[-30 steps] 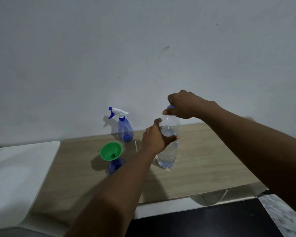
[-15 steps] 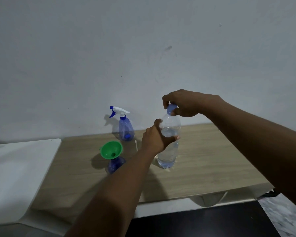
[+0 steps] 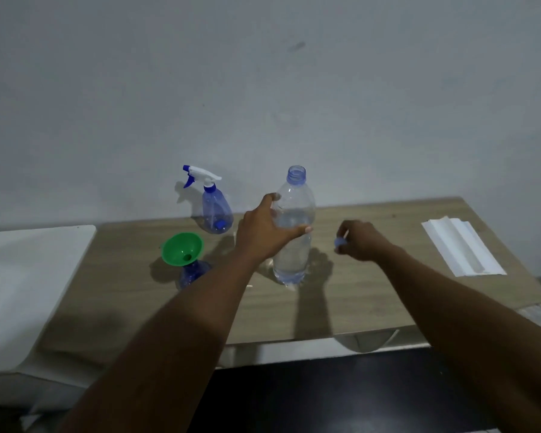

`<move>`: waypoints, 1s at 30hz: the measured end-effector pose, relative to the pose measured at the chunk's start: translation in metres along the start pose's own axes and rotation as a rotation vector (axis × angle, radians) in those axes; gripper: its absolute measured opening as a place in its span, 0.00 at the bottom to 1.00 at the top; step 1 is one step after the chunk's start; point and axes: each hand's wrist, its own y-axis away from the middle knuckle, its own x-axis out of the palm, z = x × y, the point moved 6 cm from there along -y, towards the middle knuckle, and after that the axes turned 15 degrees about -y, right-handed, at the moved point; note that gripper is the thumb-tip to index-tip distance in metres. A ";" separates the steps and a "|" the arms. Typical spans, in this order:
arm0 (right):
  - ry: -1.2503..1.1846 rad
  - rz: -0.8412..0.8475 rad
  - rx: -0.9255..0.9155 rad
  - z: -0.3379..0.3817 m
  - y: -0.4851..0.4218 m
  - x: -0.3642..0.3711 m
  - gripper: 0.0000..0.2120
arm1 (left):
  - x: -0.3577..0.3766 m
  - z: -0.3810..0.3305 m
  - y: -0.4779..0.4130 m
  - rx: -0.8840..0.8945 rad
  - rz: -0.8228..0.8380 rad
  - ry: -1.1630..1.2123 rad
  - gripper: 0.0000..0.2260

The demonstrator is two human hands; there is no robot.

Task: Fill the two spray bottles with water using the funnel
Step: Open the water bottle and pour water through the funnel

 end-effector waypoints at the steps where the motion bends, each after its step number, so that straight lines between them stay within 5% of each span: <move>1: 0.027 0.026 0.031 -0.017 0.000 0.014 0.13 | 0.000 0.001 0.000 0.001 -0.011 0.002 0.43; 10: 0.088 0.087 0.113 -0.100 -0.006 0.080 0.12 | 0.003 0.007 0.000 -0.043 -0.021 0.006 0.43; 14: 0.082 0.126 0.108 -0.092 -0.012 0.078 0.23 | 0.002 0.005 0.002 -0.059 0.005 0.027 0.42; 17: -0.172 0.088 0.025 -0.051 -0.017 0.060 0.30 | -0.002 0.003 0.001 -0.068 0.035 0.028 0.40; 20: -0.522 0.219 -0.145 0.015 -0.005 0.045 0.38 | -0.005 0.003 -0.005 -0.061 0.101 0.025 0.42; 24: -0.700 0.301 -0.255 0.067 0.008 0.042 0.43 | -0.017 0.001 -0.009 -0.052 0.187 0.046 0.47; 30: -0.800 0.101 -0.260 0.077 0.004 0.059 0.27 | -0.071 0.029 -0.002 -0.119 -0.011 0.023 0.35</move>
